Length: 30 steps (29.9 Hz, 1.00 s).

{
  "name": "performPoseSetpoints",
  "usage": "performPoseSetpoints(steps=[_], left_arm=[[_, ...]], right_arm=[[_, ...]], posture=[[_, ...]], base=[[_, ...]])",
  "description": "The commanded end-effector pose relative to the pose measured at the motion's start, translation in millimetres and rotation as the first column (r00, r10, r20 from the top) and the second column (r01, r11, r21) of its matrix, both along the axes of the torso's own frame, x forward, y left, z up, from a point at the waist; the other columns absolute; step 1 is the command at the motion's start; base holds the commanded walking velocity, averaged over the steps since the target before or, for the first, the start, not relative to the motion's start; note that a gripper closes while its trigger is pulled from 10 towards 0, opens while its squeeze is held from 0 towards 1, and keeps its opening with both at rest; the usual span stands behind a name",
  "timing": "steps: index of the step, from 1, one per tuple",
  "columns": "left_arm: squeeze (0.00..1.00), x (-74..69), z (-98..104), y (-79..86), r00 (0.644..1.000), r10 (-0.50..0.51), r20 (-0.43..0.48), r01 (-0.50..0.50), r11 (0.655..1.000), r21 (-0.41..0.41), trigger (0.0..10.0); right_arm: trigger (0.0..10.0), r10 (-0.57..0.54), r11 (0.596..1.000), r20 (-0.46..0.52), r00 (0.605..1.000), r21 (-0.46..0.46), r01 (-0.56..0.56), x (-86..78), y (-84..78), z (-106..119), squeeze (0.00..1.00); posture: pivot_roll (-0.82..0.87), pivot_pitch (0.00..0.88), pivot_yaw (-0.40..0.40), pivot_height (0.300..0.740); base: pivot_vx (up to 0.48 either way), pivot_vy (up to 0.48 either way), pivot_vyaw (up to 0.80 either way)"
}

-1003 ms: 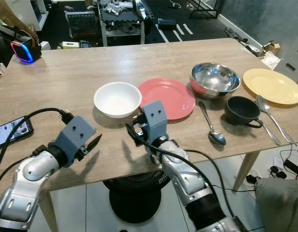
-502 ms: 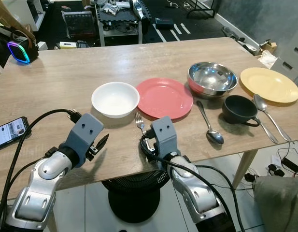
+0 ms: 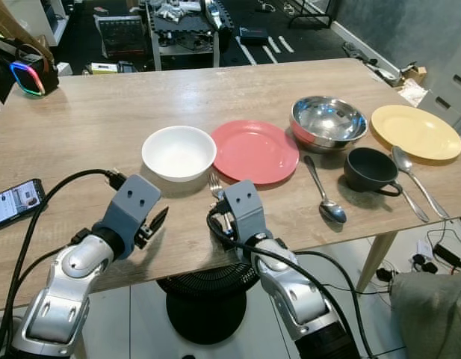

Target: Setting the table

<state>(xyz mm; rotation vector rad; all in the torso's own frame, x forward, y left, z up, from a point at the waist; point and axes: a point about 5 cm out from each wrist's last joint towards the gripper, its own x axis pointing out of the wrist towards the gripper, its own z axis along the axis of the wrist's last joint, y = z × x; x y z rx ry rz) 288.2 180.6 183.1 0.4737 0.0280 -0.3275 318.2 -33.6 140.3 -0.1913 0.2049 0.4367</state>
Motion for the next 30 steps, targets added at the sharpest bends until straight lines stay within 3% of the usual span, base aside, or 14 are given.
performPoseSetpoints(steps=[1, 2, 5, 7, 10, 11, 12, 13, 14, 15, 16, 17, 25, 30], left_arm=[[0.0, -2.0, -4.1, -0.6, 1.0, 0.007, -0.021, -0.007, 1.0, -0.002, 10.0], [0.0, -2.5, -4.3, -0.5, 1.0, 0.013, -0.021, -0.013, 1.0, -0.003, 10.0], [0.0, -3.5, -4.7, -0.4, 1.0, 0.019, -0.022, -0.019, 1.0, -0.005, 10.0], [0.0, -5.9, -6.0, 0.2, 0.999, 0.028, -0.026, -0.028, 1.0, -0.007, 10.0], [0.0, -7.3, -6.9, 0.7, 0.999, 0.033, -0.029, -0.034, 0.999, -0.008, 10.0], [0.0, -7.8, -7.2, 0.7, 0.999, 0.035, -0.031, -0.035, 0.999, -0.008, 10.0], [0.0, -8.2, -7.4, 0.6, 0.999, 0.035, -0.033, -0.036, 0.999, -0.008, 10.0], [0.0, -8.4, -7.4, 0.6, 0.999, 0.036, -0.034, -0.036, 0.999, -0.008, 10.0], [0.0, -8.4, -7.3, 0.6, 0.999, 0.036, -0.035, -0.036, 0.999, -0.007, 10.0], [0.0, -8.0, -7.1, 0.7, 0.999, 0.037, -0.035, -0.037, 0.999, -0.006, 10.0], [0.0, -7.7, -7.0, 0.7, 0.999, 0.037, -0.035, -0.037, 0.999, -0.006, 10.0], [0.0, -7.7, -6.8, 0.9, 0.999, 0.037, -0.034, -0.038, 0.999, -0.006, 10.0], [0.0, -8.0, -6.6, 0.7, 0.999, 0.042, -0.035, -0.042, 0.999, -0.006, 10.0], [0.0, -7.8, -7.1, -1.7, 0.999, 0.037, -0.037, -0.037, 0.999, -0.008, 10.0]], right_arm=[[3.4, -0.025, 0.999, -0.119, 0.993, -0.039, 0.021, -3.0, -5.8, -25.5, 0.0], [2.6, -0.037, 0.998, -0.145, 0.989, -0.049, 0.03, -0.6, -9.1, -30.9, 0.0], [2.7, -0.057, 0.997, -0.17, 0.984, -0.056, 0.048, 2.0, -14.3, -36.5, 0.0], [4.5, -0.106, 0.994, -0.204, 0.973, -0.055, 0.097, 6.0, -26.2, -43.1, 0.0], [5.2, -0.14, 0.99, -0.214, 0.967, -0.054, 0.131, 8.7, -33.9, -45.0, 0.0], [7.9, -0.159, 0.987, -0.222, 0.962, -0.05, 0.152, 10.3, -38.5, -46.0, 0.0], [7.9, -0.171, 0.985, -0.229, 0.958, -0.046, 0.165, 11.1, -41.3, -46.7, 0.0], [4.7, -0.183, 0.983, -0.232, 0.955, -0.049, 0.176, 12.2, -45.2, -47.9, 0.0], [4.2, -0.19, 0.982, -0.236, 0.953, -0.052, 0.183, 12.7, -47.8, -48.9, 0.0], [1.0, -0.199, 0.98, -0.238, 0.951, -0.062, 0.189, 12.8, -52.2, -50.9, 0.0], [1.0, -0.201, 0.979, -0.238, 0.95, -0.065, 0.191, 12.6, -54.0, -51.7, 0.0], [0.0, -0.202, 0.979, -0.239, 0.95, -0.067, 0.191, 12.2, -55.3, -52.3, 0.0], [0.0, -0.216, 0.976, -0.253, 0.943, -0.068, 0.205, 9.8, -63.6, -58.2, 0.0], [0.0, -0.223, 0.973, -0.244, 0.944, -0.002, 0.229, 7.5, -69.2, -51.2, 0.0]], posture=[[0.1, 0.158, -0.006, 0.74], [0.1, 0.163, -0.013, 0.74], [0.1, 0.167, -0.019, 0.74], [0.1, 0.173, -0.022, 0.74], [0.1, 0.175, -0.021, 0.74], [0.1, 0.178, -0.021, 0.74], [0.1, 0.178, -0.021, 0.74], [0.1, 0.179, -0.021, 0.74], [0.1, 0.179, -0.021, 0.74], [0.1, 0.179, -0.021, 0.74], [0.1, 0.179, -0.021, 0.74], [0.09, 0.182, -0.019, 0.74], [0.09, 0.181, -0.017, 0.74], [0.09, 0.176, -0.014, 0.74]], base=[[0.0, 0.0, 0.0], [0.0, 0.0, 0.0], [0.0, 0.0, 0.0], [0.0, 0.0, 0.0], [0.0, 0.0, 0.0], [0.0, 0.0, 0.0], [0.0, 0.0, 0.0], [0.0, 0.0, 0.0], [0.0, 0.0, 0.0], [0.0, 0.0, 0.0], [0.0, 0.0, 0.0], [0.0, 0.0, 0.0], [0.0, 0.0, 0.0], [0.0, 0.0, 0.0]])
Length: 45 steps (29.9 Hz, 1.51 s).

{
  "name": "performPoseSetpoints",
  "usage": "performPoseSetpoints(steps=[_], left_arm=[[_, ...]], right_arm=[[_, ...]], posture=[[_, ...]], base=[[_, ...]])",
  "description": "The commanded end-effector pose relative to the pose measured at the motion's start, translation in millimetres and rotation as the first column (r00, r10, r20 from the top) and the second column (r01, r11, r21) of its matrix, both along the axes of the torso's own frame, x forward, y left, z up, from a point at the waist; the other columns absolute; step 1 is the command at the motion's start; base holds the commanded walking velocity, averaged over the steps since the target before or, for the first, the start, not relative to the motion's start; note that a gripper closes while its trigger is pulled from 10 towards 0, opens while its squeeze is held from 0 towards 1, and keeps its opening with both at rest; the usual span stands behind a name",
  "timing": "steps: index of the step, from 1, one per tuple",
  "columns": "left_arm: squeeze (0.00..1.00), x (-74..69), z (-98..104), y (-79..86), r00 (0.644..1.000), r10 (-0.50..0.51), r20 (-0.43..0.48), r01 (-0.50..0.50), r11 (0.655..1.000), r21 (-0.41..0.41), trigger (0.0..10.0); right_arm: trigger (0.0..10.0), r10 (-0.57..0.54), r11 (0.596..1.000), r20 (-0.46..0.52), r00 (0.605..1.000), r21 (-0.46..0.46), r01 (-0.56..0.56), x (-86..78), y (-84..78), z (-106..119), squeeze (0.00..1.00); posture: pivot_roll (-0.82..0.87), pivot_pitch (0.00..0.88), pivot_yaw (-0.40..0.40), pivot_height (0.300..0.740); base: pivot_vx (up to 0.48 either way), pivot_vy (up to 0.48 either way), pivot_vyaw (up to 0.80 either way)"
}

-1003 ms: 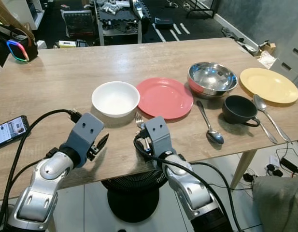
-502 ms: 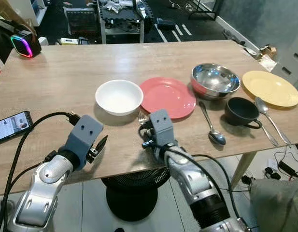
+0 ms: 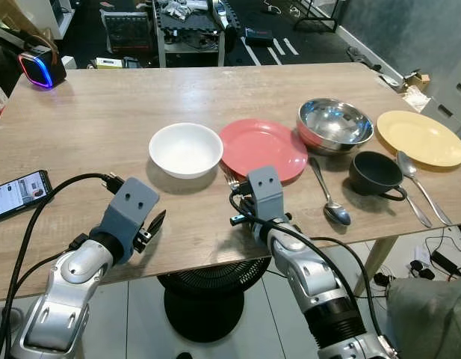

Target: Setting the table

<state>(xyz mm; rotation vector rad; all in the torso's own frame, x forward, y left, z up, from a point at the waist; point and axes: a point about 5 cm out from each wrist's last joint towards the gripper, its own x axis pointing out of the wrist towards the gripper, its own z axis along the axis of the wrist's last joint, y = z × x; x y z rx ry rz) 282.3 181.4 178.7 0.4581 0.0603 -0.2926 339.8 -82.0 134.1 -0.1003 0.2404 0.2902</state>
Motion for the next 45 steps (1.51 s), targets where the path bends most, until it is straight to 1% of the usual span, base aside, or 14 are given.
performPoseSetpoints(steps=[1, 5, 8, 10, 11, 12, 19, 22, 29, 34, 36, 40, 42, 45], left_arm=[[0.0, -1.8, -2.6, -2.6, 1.0, -0.005, -0.012, 0.005, 1.0, 0.001, 10.0], [0.0, -1.6, -3.8, -5.8, 1.0, -0.017, -0.016, 0.017, 1.0, -0.003, 10.0], [0.0, -1.9, -4.6, -8.3, 0.999, -0.03, -0.02, 0.03, 1.0, -0.005, 10.0], [0.0, -1.9, -4.9, -9.2, 0.999, -0.036, -0.022, 0.035, 0.999, -0.006, 10.0], [0.0, -0.7, -5.5, -9.7, 0.999, -0.04, -0.024, 0.039, 0.999, -0.006, 10.0], [0.0, 0.4, -5.6, -9.8, 0.999, -0.041, -0.024, 0.04, 0.999, -0.007, 10.0], [0.0, 6.1, -4.6, -13.2, 0.999, -0.05, -0.014, 0.05, 0.999, -0.012, 10.0], [0.0, 10.7, -2.8, -16.5, 0.998, -0.057, 0.001, 0.057, 0.998, -0.02, 10.0], [0.0, 16.9, 0.5, -19.0, 0.999, -0.048, 0.02, 0.049, 0.998, -0.045, 10.0], [0.0, 19.6, 1.0, -20.1, 0.999, -0.038, 0.03, 0.04, 0.997, -0.059, 10.0], [0.0, 24.5, 3.0, -19.2, 0.999, 0.022, 0.048, -0.016, 0.993, -0.119, 10.0], [0.0, 26.6, 4.6, -19.0, 0.996, 0.064, 0.059, -0.053, 0.985, -0.165, 10.0], [0.0, 27.9, 6.4, -20.4, 0.993, 0.102, 0.063, -0.085, 0.969, -0.231, 10.0], [0.0, 30.3, 8.6, -23.6, 0.989, 0.126, 0.077, -0.102, 0.959, -0.263, 10.0]], right_arm=[[0.0, -0.068, 0.998, -0.208, 0.976, -0.029, 0.063, -14.1, -21.1, -44.3, 0.0], [0.0, 0.014, 0.998, -0.146, 0.989, 0.069, -0.004, -23.1, -25.2, -24.6, 0.0], [0.0, 0.102, 0.994, -0.126, 0.987, 0.057, -0.095, -34.4, -29.7, -18.7, 0.0], [0.6, 0.148, 0.989, -0.124, 0.981, 0.047, -0.143, -41.1, -32.2, -16.9, 0.0], [8.1, 0.183, 0.983, -0.104, 0.978, 0.028, -0.181, -50.4, -39.0, -12.2, 0.0], [10.0, 0.193, 0.981, -0.09, 0.977, 0.029, -0.191, -52.5, -41.0, -9.3, 0.0], [10.0, 0.204, 0.974, 0.021, 0.979, 0.092, -0.205, -55.9, -41.4, 15.1, 0.0], [10.0, 0.138, 0.974, 0.113, 0.984, 0.167, -0.155, -51.3, -38.2, 32.5, 0.0], [10.0, -0.034, 0.945, 0.194, 0.98, 0.324, -0.031, -40.9, -35.0, 51.7, 0.0], [10.0, -0.092, 0.937, 0.2, 0.975, 0.348, 0.017, -38.8, -35.1, 52.7, 0.0], [10.0, -0.226, 0.932, 0.236, 0.945, 0.335, 0.139, -35.3, -47.0, 53.3, 0.0], [10.0, -0.293, 0.924, 0.266, 0.918, 0.324, 0.201, -33.9, -56.9, 54.7, 0.0], [10.0, -0.361, 0.909, 0.307, 0.881, 0.327, 0.258, -33.6, -68.5, 58.3, 0.0], [10.0, -0.414, 0.889, 0.321, 0.852, 0.343, 0.303, -34.2, -77.6, 59.2, 0.0]], posture=[[0.09, 0.176, -0.014, 0.74], [0.09, 0.17, -0.005, 0.74], [0.08, 0.167, 0.002, 0.74], [0.08, 0.164, 0.005, 0.74], [0.07, 0.157, 0.008, 0.74], [0.06, 0.151, 0.01, 0.74], [0.05, 0.125, 0.026, 0.74], [0.05, 0.1, 0.034, 0.74], [0.04, 0.064, 0.045, 0.74], [0.04, 0.047, 0.041, 0.74], [0.02, 0.032, 0.044, 0.74], [0.02, 0.026, 0.047, 0.74], [0.01, 0.02, 0.051, 0.74], [-0.01, 0.017, 0.058, 0.74]], base=[[0.0, 0.0, 0.0], [0.0, 0.0, 0.0], [0.0, 0.0, 0.0], [0.0, 0.0, 0.0], [0.0, 0.0, 0.0], [0.0, 0.0, 0.0], [0.0, 0.0, 0.0], [0.0, 0.0, 0.0], [0.0, 0.0, 0.0], [0.0, 0.0, 0.0], [0.0, 0.0, 0.0], [0.0, 0.0, 0.0], [0.0, 0.0, 0.0], [0.0, 0.0, 0.0]])
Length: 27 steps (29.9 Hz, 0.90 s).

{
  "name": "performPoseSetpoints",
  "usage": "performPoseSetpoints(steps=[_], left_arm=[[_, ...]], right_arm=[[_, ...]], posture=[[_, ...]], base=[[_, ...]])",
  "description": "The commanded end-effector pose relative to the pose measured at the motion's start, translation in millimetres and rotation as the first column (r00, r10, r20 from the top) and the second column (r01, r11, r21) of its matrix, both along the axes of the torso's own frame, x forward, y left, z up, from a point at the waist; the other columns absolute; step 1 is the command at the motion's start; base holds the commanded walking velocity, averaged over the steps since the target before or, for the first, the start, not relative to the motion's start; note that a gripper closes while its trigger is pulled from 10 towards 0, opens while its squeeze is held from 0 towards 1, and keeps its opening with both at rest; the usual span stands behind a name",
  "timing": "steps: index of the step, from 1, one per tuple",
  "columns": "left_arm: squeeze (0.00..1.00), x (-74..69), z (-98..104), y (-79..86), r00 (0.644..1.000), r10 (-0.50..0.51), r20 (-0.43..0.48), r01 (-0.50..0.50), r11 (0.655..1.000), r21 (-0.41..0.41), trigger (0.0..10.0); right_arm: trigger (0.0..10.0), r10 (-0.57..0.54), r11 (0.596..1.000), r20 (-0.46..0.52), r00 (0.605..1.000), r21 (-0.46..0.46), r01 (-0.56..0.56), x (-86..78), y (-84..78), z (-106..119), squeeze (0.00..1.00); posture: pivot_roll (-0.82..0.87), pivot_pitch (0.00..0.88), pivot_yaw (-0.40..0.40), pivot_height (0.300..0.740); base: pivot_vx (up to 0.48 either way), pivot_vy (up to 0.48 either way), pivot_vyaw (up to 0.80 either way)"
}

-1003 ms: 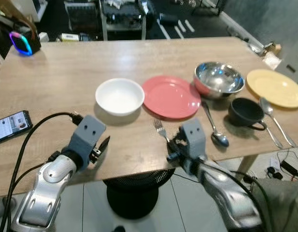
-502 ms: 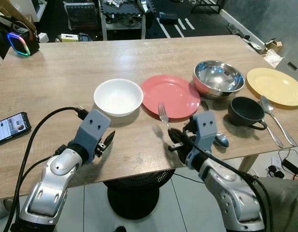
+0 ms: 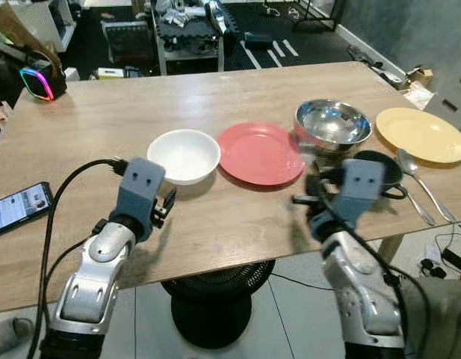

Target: Setting the table

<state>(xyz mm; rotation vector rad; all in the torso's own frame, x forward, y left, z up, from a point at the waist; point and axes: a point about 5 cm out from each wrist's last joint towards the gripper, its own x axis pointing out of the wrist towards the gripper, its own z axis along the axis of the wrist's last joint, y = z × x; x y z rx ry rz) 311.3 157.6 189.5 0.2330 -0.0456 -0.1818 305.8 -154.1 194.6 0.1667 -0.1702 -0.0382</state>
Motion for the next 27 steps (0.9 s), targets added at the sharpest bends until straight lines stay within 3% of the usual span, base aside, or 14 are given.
performPoseSetpoints(steps=[1, 9, 27], left_arm=[[0.0, 2.3, -2.0, -0.8, 1.0, 0.023, -0.002, -0.023, 0.999, -0.027, 10.0], [0.0, 5.5, -2.8, -6.8, 0.999, 0.041, 0.017, -0.041, 0.998, -0.038, 10.0], [0.0, 10.2, -3.0, -17.4, 0.998, 0.055, 0.03, -0.051, 0.992, -0.114, 10.0]], right_arm=[[10.0, -0.06, 0.998, 0.012, 0.998, 0.009, 0.059, -0.4, -7.7, -1.2, 0.0], [10.0, -0.132, 0.991, 0.039, 0.99, -0.019, 0.133, -1.6, -19.4, -7.4, 0.0], [10.0, -0.154, 0.987, 0.03, 0.988, -0.038, 0.155, 0.8, -22.9, -19.0, 0.0]], posture=[[-0.01, 0.016, 0.059, 0.74], [-0.03, 0.0, 0.07, 0.74], [-0.04, 0.0, 0.081, 0.74]], base=[[0.0, 0.0, 0.0], [0.0, 0.0, 0.0], [0.0, 0.0, 0.0]])
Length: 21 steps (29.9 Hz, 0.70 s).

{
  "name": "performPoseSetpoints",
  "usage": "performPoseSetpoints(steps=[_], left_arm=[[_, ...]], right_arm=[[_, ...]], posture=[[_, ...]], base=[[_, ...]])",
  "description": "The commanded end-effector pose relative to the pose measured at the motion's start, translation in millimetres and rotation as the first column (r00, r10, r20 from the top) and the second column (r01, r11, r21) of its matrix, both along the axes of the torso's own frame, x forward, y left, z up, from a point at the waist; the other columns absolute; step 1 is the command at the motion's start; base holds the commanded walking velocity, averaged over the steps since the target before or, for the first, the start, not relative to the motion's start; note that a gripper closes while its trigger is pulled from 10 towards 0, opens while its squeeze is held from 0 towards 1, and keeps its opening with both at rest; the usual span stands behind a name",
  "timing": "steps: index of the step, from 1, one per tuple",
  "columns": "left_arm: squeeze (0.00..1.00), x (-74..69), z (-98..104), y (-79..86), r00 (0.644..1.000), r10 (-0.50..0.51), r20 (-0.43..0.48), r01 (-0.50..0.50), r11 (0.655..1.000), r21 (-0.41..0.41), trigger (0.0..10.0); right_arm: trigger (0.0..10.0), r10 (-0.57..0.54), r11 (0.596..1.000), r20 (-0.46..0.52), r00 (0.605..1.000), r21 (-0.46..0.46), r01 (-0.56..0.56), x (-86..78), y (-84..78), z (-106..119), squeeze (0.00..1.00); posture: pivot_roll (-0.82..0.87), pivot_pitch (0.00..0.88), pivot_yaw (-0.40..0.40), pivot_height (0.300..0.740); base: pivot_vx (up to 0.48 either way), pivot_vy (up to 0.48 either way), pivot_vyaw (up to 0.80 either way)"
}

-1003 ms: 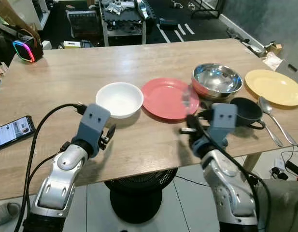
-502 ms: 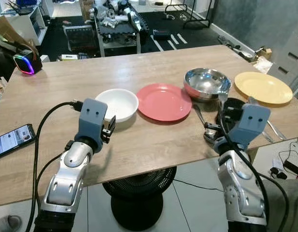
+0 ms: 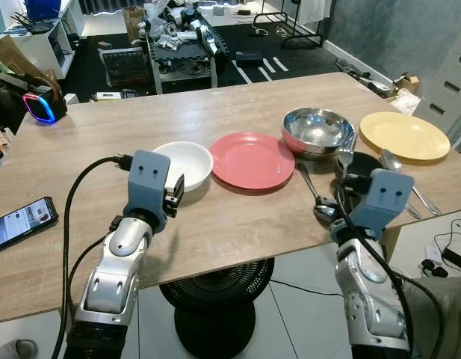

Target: Setting the table

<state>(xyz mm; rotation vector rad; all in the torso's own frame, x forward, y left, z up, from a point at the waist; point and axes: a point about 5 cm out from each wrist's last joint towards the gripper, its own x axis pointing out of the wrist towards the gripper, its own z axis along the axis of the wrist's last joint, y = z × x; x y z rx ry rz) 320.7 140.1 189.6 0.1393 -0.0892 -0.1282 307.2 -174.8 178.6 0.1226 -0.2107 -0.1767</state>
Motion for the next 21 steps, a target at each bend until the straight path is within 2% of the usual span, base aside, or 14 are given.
performPoseSetpoints(steps=[1, 8, 21], left_arm=[[0.0, 0.9, -3.5, -0.3, 1.0, 0.005, -0.009, -0.005, 1.0, -0.025, 10.0], [0.0, 1.0, -3.8, -0.7, 1.0, 0.003, -0.01, -0.004, 0.999, -0.038, 10.0], [0.0, 0.4, -3.6, 0.3, 1.0, 0.003, -0.007, -0.003, 0.999, -0.047, 10.0]], right_arm=[[10.0, -0.011, 1.0, -0.002, 1.0, -0.01, 0.011, -0.5, -2.4, -3.6, 0.0], [10.0, -0.012, 1.0, -0.005, 1.0, -0.013, 0.012, -0.9, -3.3, -5.9, 0.0], [10.0, -0.015, 1.0, -0.012, 1.0, -0.018, 0.014, -0.9, -3.3, -9.5, 0.0]], posture=[[-0.04, 0.0, 0.081, 0.74], [-0.05, 0.0, 0.082, 0.74], [-0.04, 0.0, 0.085, 0.74]], base=[[0.0, 0.0, 0.0], [-0.078, 0.0, 0.0], [-0.472, 0.0, 0.0]])
